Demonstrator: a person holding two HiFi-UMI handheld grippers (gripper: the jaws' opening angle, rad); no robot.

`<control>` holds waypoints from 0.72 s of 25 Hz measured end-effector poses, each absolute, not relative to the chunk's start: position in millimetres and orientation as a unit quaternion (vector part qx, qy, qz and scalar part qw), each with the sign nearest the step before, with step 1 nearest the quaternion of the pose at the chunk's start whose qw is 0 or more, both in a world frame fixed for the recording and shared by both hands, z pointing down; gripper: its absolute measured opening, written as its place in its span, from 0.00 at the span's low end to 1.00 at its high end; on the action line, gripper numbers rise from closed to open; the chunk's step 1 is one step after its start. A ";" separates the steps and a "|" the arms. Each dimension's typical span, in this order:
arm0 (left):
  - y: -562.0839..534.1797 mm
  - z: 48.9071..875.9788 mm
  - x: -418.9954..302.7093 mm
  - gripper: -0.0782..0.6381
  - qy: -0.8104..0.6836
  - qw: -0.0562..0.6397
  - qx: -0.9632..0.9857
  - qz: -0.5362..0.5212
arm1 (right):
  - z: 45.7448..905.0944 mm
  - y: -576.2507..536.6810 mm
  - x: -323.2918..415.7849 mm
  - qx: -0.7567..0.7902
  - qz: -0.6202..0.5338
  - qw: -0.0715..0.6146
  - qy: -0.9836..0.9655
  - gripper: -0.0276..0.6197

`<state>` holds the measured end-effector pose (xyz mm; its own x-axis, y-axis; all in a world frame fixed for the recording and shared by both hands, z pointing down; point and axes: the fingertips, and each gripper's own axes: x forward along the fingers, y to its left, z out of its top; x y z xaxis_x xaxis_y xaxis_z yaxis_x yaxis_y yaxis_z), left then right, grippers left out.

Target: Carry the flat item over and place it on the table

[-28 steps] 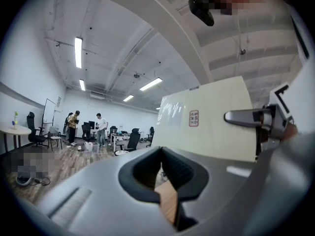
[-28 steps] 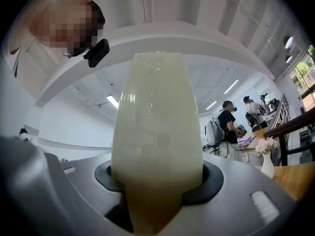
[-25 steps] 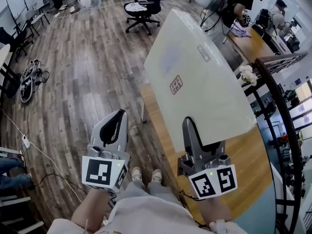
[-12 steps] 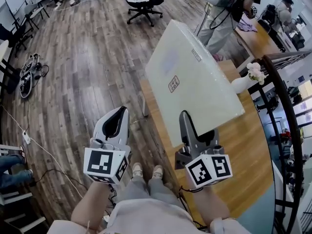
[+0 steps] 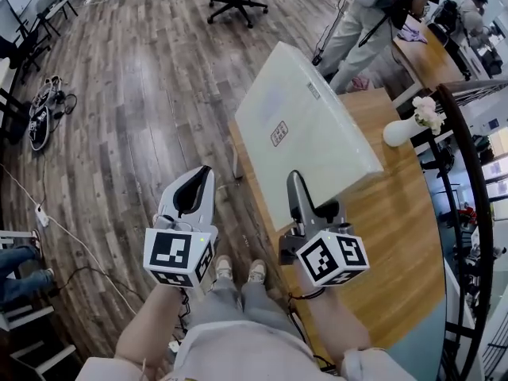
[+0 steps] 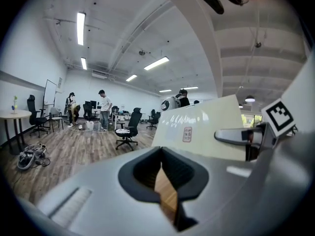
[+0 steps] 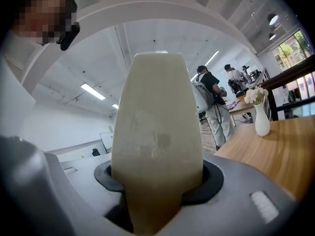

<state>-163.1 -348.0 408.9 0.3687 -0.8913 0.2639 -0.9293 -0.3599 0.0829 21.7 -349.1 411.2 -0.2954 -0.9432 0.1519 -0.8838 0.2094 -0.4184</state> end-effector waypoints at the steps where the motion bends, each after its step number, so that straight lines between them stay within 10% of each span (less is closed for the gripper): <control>1: -350.1 414.1 -163.7 0.11 -0.554 0.112 0.820 0.091 | 418.5 -352.0 20.8 -0.590 -0.225 0.065 0.773 0.48; 18: -385.9 495.2 -144.3 0.11 -0.532 0.183 0.817 0.124 | 527.0 -393.8 26.8 -0.602 -0.319 0.043 0.731 0.48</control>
